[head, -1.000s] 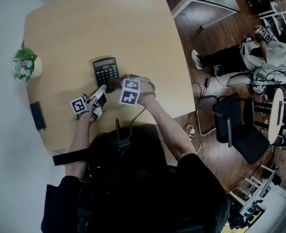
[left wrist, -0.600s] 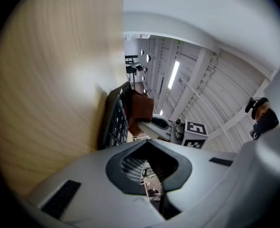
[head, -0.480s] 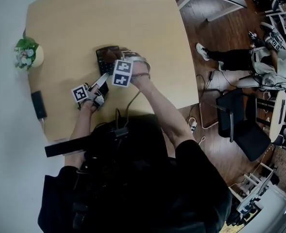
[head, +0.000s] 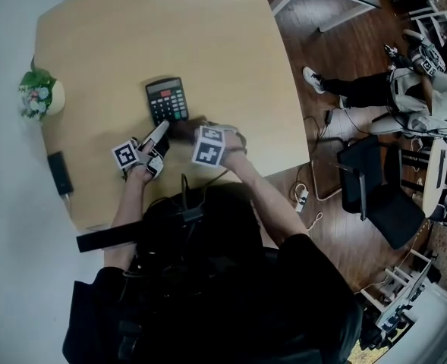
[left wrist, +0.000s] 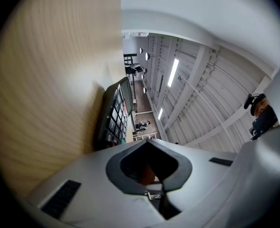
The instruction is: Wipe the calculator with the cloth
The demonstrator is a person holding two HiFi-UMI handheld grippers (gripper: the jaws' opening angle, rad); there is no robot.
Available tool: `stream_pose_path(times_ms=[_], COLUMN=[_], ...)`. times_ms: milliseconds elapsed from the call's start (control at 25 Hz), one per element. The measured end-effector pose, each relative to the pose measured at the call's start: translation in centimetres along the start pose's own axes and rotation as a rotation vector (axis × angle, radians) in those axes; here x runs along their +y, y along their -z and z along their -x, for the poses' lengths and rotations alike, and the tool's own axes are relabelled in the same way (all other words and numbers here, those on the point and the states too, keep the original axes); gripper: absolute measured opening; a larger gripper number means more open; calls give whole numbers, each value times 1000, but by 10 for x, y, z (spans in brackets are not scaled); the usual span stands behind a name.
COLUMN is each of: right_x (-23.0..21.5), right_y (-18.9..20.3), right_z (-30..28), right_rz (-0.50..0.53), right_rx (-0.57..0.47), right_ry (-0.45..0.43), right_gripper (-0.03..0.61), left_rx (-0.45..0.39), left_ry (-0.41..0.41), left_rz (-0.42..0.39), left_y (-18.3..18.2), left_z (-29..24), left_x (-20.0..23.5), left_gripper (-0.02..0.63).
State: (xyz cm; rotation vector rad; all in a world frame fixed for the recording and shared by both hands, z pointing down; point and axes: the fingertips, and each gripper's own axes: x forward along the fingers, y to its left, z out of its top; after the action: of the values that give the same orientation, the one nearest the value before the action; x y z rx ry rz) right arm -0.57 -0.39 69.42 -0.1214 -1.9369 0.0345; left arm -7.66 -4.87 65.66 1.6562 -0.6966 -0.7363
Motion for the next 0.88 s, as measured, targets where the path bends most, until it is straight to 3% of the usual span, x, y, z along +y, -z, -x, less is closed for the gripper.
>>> stream_pose_path(times_ms=[160, 320, 440, 560, 640, 880], right_x=[-61, -152, -193, -200, -191, -130], right_y=[-2, -9, -30, -52, -51, -24], right_z=[37, 67, 62, 36, 20, 10], right_rz=[-389, -671, -753, -808, -847, -871], right_rx=[-228, -421, -522, -577, -554, -440], right_ry=[5, 179, 212, 112, 54, -12], right_gripper=[51, 52, 52, 52, 52, 52], left_rx=[40, 23, 14, 13, 11, 5], left_ry=[12, 6, 5, 4, 5, -4], left_rz=[10, 35, 59, 63, 67, 83], left_y=[8, 6, 6, 5, 4, 3], left_z=[-6, -7, -5, -5, -6, -4], left_x=[1, 3, 5, 7, 7, 9], left_gripper=[0, 0, 2, 2, 2, 2])
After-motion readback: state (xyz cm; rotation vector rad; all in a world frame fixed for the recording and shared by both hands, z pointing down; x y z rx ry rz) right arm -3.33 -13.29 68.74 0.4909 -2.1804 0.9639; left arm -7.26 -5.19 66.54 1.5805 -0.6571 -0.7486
